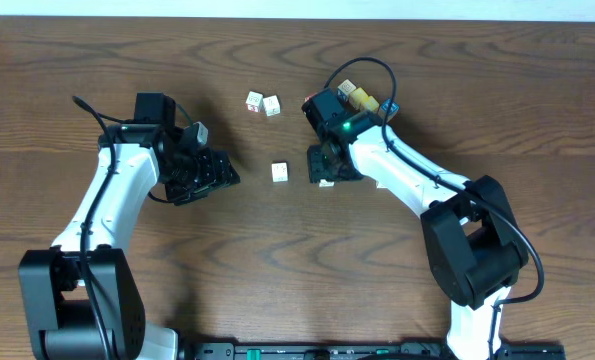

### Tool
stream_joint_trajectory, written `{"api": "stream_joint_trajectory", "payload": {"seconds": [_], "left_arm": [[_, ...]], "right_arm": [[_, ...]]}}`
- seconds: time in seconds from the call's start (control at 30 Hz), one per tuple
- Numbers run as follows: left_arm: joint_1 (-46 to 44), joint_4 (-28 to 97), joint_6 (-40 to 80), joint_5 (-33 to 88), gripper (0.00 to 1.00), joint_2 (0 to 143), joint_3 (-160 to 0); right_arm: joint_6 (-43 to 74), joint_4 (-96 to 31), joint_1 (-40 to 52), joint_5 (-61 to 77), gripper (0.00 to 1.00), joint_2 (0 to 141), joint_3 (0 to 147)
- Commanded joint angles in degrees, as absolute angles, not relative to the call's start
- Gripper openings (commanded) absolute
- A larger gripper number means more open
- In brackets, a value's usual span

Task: Lift 3 blocks

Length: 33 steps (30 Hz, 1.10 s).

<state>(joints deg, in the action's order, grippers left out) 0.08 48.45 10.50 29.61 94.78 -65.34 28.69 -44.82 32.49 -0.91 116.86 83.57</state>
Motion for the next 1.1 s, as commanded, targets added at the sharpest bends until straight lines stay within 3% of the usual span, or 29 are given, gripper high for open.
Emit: {"api": "stream_joint_trajectory", "payload": {"seconds": [0.0, 0.33, 0.47, 0.63, 0.93, 1.07], "left_arm": [[-0.10, 48.71, 10.20, 29.30, 0.77, 95.15, -65.91], [-0.10, 48.71, 10.20, 29.30, 0.77, 95.18, -65.91], [-0.10, 48.73, 10.20, 29.30, 0.77, 95.18, -65.91], [-0.10, 48.73, 10.20, 29.28, 0.77, 95.15, -65.91], [-0.10, 48.73, 10.20, 29.30, 0.77, 95.18, -65.91], [-0.10, 48.73, 10.20, 29.28, 0.77, 95.18, -65.91]], "right_arm": [[29.91, -44.31, 32.73, -2.72, 0.58, 117.36, 81.69], [30.61, -41.28, 32.73, -1.93, 0.55, 117.34, 78.96], [28.73, -40.99, 32.45, -3.05, 0.45, 117.34, 79.00], [22.17, -39.31, 32.01, -3.55, 0.41, 117.34, 79.13], [22.24, -39.88, 31.92, -4.08, 0.27, 117.34, 79.13], [23.00, -40.69, 31.79, -4.36, 0.26, 117.32, 79.48]]}}
